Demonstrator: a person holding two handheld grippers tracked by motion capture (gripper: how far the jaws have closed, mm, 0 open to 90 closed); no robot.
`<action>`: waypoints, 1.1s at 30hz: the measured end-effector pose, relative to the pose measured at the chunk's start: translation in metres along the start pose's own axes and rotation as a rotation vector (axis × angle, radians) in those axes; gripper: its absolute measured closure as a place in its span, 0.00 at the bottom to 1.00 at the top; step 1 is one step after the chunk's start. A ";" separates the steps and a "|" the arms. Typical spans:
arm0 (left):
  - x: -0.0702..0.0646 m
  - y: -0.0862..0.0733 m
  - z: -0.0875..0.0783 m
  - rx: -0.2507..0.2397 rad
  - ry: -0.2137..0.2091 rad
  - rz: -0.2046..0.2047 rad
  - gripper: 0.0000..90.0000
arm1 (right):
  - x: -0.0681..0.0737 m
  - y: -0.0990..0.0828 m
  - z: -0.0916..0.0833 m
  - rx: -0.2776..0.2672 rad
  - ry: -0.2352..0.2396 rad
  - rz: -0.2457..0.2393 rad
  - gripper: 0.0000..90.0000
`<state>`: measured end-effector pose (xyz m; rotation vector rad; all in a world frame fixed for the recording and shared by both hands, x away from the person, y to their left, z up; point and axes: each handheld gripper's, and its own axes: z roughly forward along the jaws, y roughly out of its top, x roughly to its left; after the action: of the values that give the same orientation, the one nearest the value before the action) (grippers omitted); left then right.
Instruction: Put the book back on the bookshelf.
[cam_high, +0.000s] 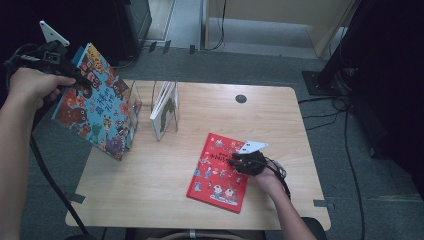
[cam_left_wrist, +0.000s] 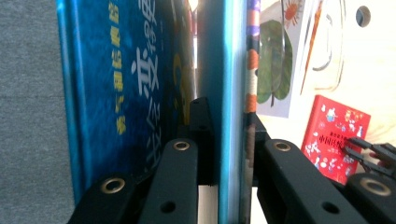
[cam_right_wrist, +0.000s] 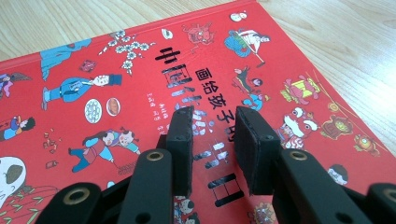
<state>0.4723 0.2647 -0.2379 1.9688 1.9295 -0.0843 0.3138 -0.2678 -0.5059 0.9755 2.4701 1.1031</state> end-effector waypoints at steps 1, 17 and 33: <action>0.000 0.001 0.002 -0.006 0.000 -0.001 0.90 | 0.000 0.000 0.000 -0.001 0.000 0.000 0.76; 0.011 0.007 0.029 0.026 0.015 0.014 0.90 | 0.000 -0.001 0.000 -0.005 -0.003 -0.003 0.76; 0.001 0.008 0.025 0.024 -0.002 0.049 0.75 | 0.000 -0.001 0.000 -0.008 -0.002 0.000 0.75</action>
<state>0.4859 0.2580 -0.2598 2.0292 1.8866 -0.0967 0.3130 -0.2681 -0.5067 0.9731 2.4629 1.1104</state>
